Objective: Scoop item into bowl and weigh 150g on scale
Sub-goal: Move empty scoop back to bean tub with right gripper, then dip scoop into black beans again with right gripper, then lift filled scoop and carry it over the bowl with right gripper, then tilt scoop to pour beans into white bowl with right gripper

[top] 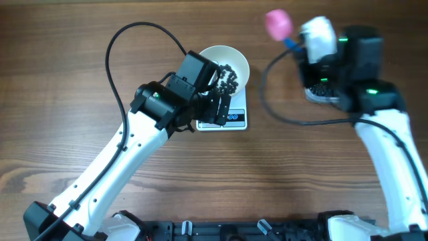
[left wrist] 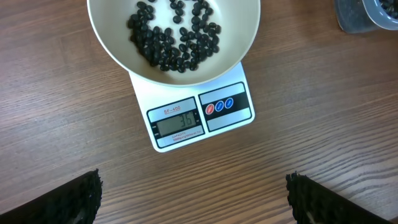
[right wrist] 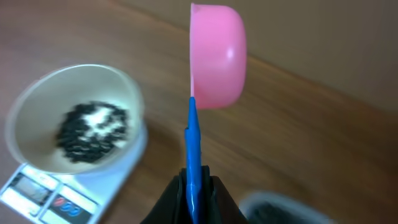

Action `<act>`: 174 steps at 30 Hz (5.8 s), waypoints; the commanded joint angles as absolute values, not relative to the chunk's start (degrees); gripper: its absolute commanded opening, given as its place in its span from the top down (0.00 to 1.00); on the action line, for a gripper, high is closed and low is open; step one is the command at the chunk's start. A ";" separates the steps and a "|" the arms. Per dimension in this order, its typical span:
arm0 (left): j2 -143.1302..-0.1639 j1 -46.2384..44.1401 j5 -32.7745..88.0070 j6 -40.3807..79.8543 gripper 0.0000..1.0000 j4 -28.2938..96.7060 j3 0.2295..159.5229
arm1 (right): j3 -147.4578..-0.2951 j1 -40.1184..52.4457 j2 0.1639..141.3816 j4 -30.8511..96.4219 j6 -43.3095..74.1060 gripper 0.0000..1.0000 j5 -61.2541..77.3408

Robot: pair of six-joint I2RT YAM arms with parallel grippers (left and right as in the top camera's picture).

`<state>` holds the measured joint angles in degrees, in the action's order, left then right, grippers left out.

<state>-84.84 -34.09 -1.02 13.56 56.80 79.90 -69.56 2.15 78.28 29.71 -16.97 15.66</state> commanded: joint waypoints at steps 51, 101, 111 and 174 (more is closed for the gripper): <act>-84.05 -34.28 -1.58 12.40 0.00 56.82 80.79 | -67.11 -11.11 91.07 50.89 -11.62 0.96 17.43; -84.07 -34.28 -1.56 12.40 0.00 56.82 80.79 | -67.02 -21.19 91.09 50.35 -9.96 0.96 33.65; -84.07 -34.28 -1.58 12.43 0.00 56.82 80.79 | -67.02 -25.82 91.09 50.43 -9.91 0.96 40.40; -84.05 -34.28 -1.56 12.43 0.00 56.82 80.79 | -68.75 12.84 85.45 29.23 -3.73 0.96 33.82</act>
<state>-84.84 -34.09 -1.02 13.56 56.80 79.90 -67.42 10.79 88.88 29.87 2.61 42.61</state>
